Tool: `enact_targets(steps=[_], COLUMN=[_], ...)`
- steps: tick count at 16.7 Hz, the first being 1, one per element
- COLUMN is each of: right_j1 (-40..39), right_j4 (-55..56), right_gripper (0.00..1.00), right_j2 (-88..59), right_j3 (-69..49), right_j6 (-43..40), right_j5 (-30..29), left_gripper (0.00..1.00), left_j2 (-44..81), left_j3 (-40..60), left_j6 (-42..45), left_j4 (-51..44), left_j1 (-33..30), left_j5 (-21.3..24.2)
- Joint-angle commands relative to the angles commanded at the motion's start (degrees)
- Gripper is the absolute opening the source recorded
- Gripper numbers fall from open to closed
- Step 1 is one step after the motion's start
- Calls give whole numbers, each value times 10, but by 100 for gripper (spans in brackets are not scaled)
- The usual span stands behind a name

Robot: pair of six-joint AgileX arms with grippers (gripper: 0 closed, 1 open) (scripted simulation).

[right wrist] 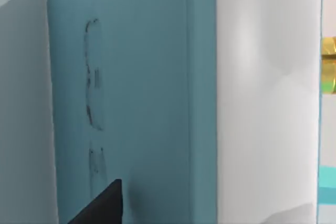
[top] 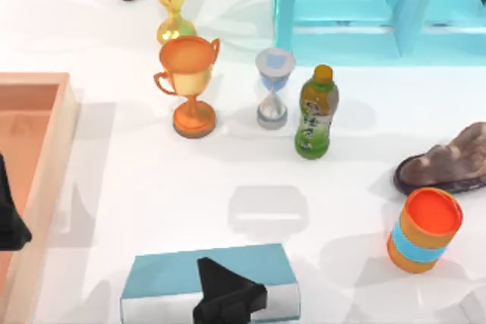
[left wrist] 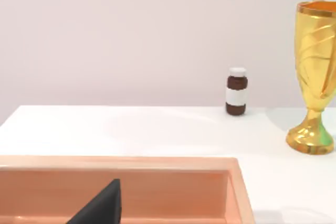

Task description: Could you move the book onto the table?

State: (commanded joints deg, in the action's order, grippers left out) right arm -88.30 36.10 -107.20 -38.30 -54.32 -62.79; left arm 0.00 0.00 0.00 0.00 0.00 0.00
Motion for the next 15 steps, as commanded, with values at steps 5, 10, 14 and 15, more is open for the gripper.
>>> enact_targets(steps=[5,10,14,15], right_j1=[-27,-94,-158,-174], right_j4=[-91,-297,-493,-541], right_gripper=[100,100,100,100], right_j2=[-6,-29,-54,-60], right_j3=[-30,-96,-159,-175], right_j6=[79,249,408,447], right_j5=[-5,-29,-63,-72], left_gripper=[100,100,100,100], left_j2=[0,0,0,0], left_j3=[0,0,0,0], left_j6=[0,0,0,0], left_j4=[0,0,0,0], left_j1=[0,0,0,0], left_j5=[0,0,0,0])
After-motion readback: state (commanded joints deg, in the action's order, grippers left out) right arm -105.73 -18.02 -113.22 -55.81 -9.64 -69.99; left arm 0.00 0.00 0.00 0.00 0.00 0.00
